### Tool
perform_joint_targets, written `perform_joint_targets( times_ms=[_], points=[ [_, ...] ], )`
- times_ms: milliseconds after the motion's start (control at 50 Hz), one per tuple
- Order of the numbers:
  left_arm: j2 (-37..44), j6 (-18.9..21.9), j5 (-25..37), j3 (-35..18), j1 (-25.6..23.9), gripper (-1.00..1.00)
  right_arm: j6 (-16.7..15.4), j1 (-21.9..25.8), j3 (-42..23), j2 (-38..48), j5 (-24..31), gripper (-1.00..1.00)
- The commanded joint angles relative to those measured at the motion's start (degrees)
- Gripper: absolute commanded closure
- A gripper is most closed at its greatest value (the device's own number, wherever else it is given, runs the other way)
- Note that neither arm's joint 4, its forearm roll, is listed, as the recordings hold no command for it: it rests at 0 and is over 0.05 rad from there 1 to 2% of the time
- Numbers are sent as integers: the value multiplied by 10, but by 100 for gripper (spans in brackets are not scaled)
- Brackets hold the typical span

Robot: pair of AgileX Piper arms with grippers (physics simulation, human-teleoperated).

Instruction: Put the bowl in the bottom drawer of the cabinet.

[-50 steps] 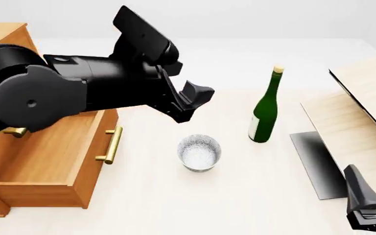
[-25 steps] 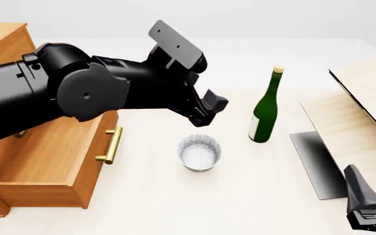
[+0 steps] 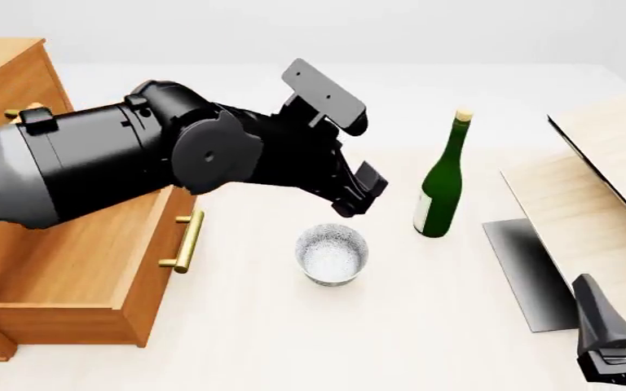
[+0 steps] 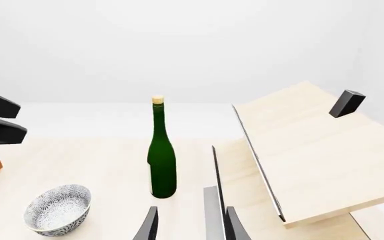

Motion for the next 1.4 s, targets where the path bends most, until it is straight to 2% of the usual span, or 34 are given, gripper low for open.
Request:
perform_joint_targets(
  times_ms=[20, 660, 1400],
  points=[
    [42, -4, 3, -19, 0, -100, 0, 0, 0, 0, 0, -100],
    [150, -22, 5, -65, -13, -100, 0, 0, 0, 0, 0, -100],
    [202, -44, -13, -37, -7, -100, 0, 0, 0, 0, 0, -100]
  ],
)
